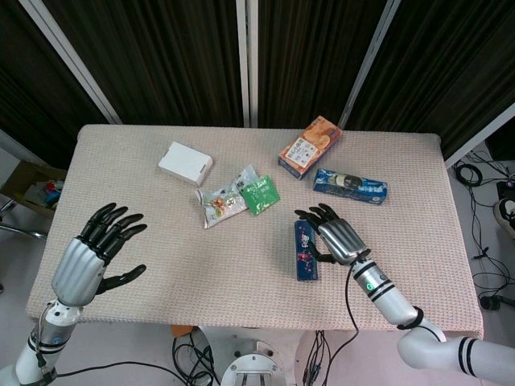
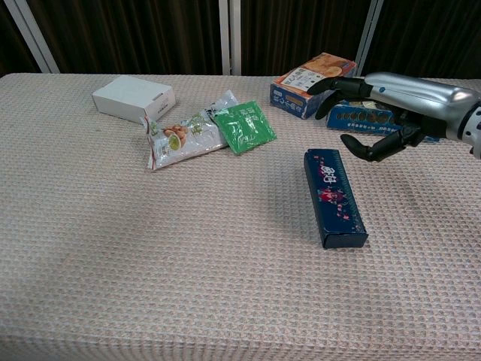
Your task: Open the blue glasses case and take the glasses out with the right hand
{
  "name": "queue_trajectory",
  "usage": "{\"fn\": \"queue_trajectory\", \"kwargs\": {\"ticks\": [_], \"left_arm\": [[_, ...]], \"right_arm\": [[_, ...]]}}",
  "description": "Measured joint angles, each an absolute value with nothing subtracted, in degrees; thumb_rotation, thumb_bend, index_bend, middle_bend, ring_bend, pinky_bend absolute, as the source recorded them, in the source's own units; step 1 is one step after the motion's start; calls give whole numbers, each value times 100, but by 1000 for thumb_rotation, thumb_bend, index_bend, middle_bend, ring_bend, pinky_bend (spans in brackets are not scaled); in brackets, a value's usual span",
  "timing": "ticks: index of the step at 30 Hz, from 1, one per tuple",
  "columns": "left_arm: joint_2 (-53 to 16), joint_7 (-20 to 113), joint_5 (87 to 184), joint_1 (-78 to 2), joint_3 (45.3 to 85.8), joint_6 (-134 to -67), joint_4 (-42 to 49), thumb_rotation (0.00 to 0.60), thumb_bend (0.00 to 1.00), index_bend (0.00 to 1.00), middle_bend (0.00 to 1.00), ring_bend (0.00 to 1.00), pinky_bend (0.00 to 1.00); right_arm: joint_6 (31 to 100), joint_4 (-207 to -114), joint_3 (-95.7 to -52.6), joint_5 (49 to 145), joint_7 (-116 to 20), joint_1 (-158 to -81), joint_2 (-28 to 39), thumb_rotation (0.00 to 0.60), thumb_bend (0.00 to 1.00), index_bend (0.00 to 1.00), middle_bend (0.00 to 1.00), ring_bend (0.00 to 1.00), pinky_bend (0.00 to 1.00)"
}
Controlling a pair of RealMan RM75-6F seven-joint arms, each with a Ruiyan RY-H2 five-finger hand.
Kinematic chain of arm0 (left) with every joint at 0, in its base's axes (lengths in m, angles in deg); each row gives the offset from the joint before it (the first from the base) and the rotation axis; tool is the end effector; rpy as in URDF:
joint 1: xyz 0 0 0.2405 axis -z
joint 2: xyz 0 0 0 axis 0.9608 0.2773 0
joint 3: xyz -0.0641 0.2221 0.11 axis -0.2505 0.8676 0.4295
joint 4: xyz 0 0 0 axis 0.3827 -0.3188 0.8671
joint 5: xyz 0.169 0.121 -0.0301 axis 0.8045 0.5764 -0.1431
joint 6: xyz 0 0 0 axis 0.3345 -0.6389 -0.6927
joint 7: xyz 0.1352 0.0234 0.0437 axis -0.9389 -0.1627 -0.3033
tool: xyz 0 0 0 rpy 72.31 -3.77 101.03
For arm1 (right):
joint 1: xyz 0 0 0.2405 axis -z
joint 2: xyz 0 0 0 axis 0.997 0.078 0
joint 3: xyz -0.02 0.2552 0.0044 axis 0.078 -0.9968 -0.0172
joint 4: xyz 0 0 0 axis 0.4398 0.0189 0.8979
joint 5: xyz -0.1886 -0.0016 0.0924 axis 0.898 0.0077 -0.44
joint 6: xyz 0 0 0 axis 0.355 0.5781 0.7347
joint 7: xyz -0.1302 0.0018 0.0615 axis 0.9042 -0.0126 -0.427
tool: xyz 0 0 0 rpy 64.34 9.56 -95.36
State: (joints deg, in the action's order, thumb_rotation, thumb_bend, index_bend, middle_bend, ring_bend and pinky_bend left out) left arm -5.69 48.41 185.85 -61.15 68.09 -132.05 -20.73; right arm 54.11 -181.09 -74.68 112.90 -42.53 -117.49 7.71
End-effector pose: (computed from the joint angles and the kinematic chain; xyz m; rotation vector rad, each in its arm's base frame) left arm -0.1891 0.1979 0.1379 -1.5880 -0.5810 -1.5734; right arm -0.1583 -0.2946 0.0099 1.8962 -1.1748 1.1077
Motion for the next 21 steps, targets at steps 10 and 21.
{"fn": "queue_trajectory", "kwargs": {"ticks": [10, 21], "left_arm": [[-448, 4762, 18325, -6232, 6979, -13205, -2074, 600, 57, 221, 203, 116, 127], [-402, 4837, 17910, -6669, 7296, -13381, -2008, 600, 57, 221, 203, 116, 127]], "right_arm": [[5406, -18187, -7311, 10940, -4151, -11710, 1016, 600, 643, 26, 251, 70, 85], [5030, -18040, -6976, 10310, -4398, -11553, 1401, 600, 820, 0, 286, 55, 83]]}}
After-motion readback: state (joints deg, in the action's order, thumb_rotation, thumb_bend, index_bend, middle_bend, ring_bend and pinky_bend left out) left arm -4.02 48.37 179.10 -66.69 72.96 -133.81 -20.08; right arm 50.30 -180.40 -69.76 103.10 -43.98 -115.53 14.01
